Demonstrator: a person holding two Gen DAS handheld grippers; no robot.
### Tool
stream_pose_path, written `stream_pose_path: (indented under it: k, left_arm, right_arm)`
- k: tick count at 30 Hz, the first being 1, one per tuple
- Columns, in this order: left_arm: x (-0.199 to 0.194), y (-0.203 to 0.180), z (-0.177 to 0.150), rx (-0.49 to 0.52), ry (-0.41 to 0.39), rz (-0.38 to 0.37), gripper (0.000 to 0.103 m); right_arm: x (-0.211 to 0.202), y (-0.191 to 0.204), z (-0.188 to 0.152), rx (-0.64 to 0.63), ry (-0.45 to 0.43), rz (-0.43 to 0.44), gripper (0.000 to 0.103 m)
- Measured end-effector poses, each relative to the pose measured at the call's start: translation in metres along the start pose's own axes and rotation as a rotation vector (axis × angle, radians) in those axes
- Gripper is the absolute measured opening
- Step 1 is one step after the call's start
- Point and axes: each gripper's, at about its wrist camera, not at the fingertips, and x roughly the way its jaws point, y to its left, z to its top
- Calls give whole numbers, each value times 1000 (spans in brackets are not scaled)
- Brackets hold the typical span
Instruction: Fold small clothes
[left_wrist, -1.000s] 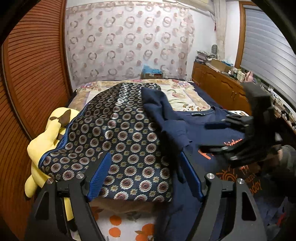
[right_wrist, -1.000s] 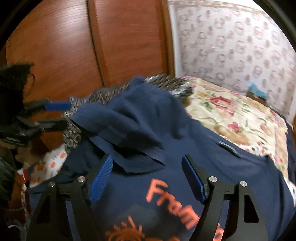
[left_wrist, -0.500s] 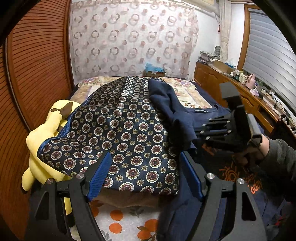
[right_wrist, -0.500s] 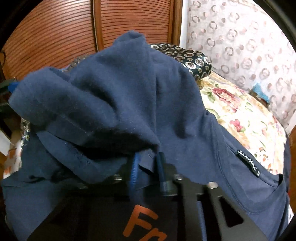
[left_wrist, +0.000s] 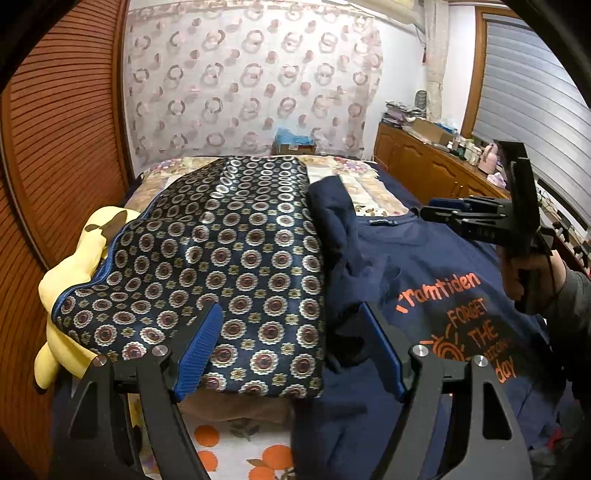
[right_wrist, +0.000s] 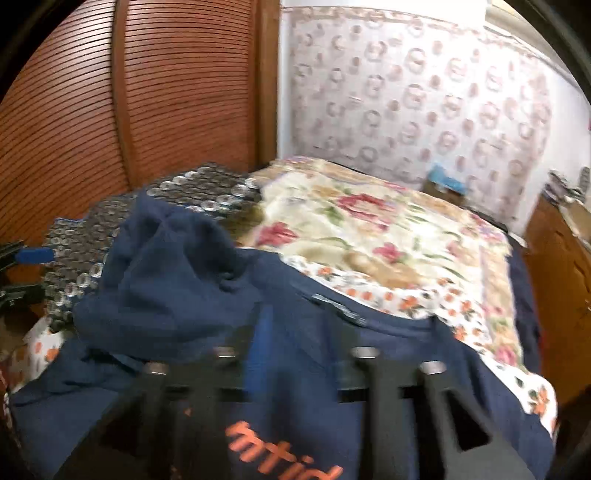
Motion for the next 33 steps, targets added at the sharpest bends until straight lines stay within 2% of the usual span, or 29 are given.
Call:
stream_pose_path:
  k: [9, 15, 19, 22, 23, 25, 26, 28, 33]
  left_arm:
    - [-3, 0, -4, -13, -5, 9, 77]
    - [-10, 6, -12, -30, -10, 13, 77]
    - [-13, 8, -20, -44, -9, 12, 77]
    - [-14, 9, -25, -54, -2, 8, 77]
    - [-14, 9, -28, -56, -2, 6, 77]
    - [-16, 9, -31, -58, -3, 4, 77]
    - [-18, 9, -32, -59, -5, 2, 77]
    - [-19, 8, -34, -61, -6, 0, 77]
    - [-24, 4, -36, -61, -19, -14, 77]
  right_arm:
    - [-2, 75, -23, -29, 54, 284, 40]
    - [32, 106, -29, -117, 89, 367, 40]
    - [51, 115, -19, -161, 106, 377, 40]
    - [68, 122, -20, -203, 133, 342, 40]
    - [74, 124, -21, -211, 144, 318, 37]
    - [79, 120, -22, -214, 146, 292, 11]
    - [82, 119, -21, -204, 149, 297, 6]
    - [80, 117, -20, -188, 141, 314, 3]
    - [45, 106, -23, -152, 73, 309, 3]
